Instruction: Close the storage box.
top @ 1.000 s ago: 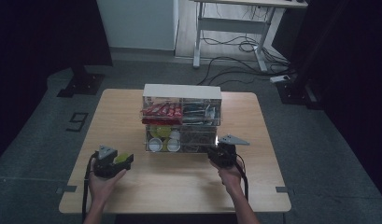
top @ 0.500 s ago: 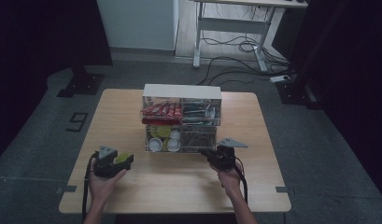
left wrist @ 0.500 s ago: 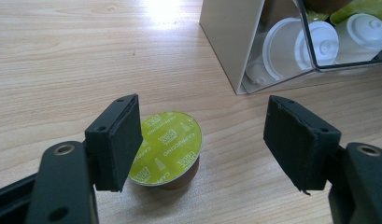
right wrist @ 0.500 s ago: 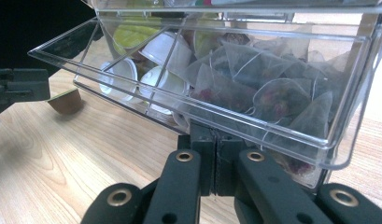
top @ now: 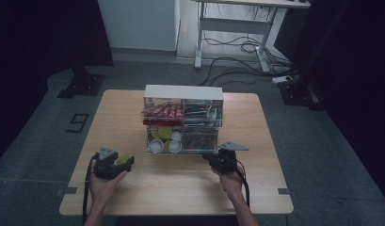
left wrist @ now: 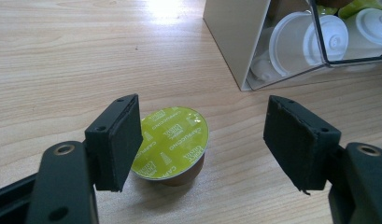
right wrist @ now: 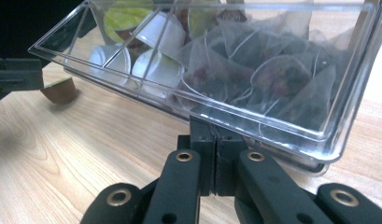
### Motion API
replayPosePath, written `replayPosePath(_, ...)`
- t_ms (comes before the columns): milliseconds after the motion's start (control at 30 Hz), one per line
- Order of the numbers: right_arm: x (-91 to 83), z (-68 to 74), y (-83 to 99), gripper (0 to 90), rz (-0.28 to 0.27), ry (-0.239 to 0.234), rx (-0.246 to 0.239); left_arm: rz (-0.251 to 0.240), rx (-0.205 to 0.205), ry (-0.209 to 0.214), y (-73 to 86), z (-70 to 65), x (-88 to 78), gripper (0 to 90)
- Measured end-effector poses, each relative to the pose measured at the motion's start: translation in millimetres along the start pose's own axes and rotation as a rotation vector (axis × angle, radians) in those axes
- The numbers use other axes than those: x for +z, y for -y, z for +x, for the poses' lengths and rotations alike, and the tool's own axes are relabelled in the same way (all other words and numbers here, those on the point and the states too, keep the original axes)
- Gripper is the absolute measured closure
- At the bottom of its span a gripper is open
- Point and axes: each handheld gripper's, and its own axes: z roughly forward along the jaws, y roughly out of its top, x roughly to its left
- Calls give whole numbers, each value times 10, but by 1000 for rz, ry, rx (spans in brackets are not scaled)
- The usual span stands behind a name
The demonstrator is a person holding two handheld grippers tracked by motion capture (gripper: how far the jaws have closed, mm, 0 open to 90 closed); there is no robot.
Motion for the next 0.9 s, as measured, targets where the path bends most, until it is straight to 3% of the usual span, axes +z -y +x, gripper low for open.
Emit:
replayPosePath(300,44,-52,62,881,22,5,13,-2,-1,-3,0,9,-2,282)
replayPosePath(900,49,-87,126,880,36,-29,27,2,1,-6,6,2,12,283)
